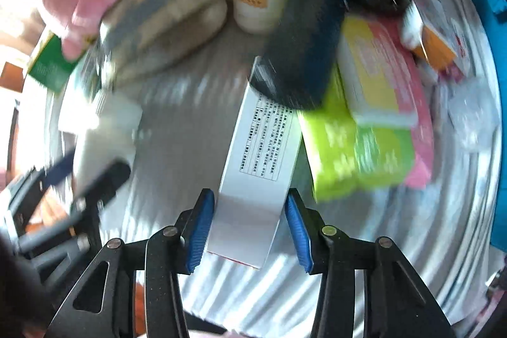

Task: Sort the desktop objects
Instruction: 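Grasp the white medicine bottle with the left tool while the right tool grasps a white box, then lift the bottle and white box and carry them toward the blue crate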

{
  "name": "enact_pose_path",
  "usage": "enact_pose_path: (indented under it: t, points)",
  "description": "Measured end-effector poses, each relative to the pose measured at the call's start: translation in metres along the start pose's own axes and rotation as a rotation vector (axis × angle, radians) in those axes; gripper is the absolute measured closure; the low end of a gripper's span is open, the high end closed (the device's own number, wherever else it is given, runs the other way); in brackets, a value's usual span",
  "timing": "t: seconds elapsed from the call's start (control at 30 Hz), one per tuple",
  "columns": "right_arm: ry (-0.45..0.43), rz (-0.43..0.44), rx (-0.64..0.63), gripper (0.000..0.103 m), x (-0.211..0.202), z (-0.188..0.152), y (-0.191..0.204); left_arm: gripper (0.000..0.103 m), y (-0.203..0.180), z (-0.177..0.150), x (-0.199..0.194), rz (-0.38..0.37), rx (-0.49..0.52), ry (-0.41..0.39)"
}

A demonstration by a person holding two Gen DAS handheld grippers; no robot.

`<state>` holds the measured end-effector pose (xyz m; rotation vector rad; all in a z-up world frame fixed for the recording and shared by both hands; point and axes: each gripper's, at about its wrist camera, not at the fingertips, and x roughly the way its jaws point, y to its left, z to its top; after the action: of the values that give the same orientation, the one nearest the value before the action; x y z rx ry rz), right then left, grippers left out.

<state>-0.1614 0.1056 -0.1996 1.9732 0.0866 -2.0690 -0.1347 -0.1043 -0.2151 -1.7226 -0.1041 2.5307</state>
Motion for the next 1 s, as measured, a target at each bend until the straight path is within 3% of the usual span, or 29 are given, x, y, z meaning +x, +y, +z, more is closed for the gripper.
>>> enact_pose_path:
  t: [0.2, 0.3, 0.47, 0.5, 0.53, 0.7, 0.8, 0.9, 1.0]
  points:
    - [-0.043, 0.051, -0.071, 0.059, -0.031, -0.024, -0.006, 0.051, -0.014, -0.002, -0.022, 0.010, 0.038, -0.029]
    - [-0.062, 0.035, -0.103, 0.059, -0.041, -0.028, -0.007, 0.051, -0.029, 0.000, -0.032, 0.029, 0.054, -0.055]
    - [0.026, -0.002, -0.114, 0.060, -0.023, -0.034, -0.019, 0.051, -0.022, -0.003, -0.028, 0.042, 0.052, -0.035]
    - [0.036, -0.002, -0.108, 0.059, -0.020, -0.035, -0.021, 0.051, -0.036, -0.002, -0.018, 0.046, 0.049, -0.024]
    - [0.040, 0.001, -0.100, 0.055, -0.017, -0.035, -0.024, 0.051, -0.051, 0.014, -0.005, 0.049, 0.046, -0.016]
    - [0.002, 0.026, -0.083, 0.052, -0.011, -0.023, -0.023, 0.051, -0.049, 0.003, 0.003, 0.059, 0.036, 0.005]
    - [0.005, -0.008, -0.111, 0.062, -0.004, -0.018, -0.017, 0.051, -0.047, 0.002, -0.001, 0.065, 0.041, -0.001]
    - [-0.020, 0.042, -0.150, 0.063, -0.026, -0.024, -0.011, 0.051, -0.046, 0.002, -0.010, 0.069, 0.040, -0.025]
    - [-0.110, 0.090, -0.209, 0.063, -0.069, -0.032, -0.003, 0.051, -0.047, 0.006, -0.028, 0.080, 0.046, -0.078]
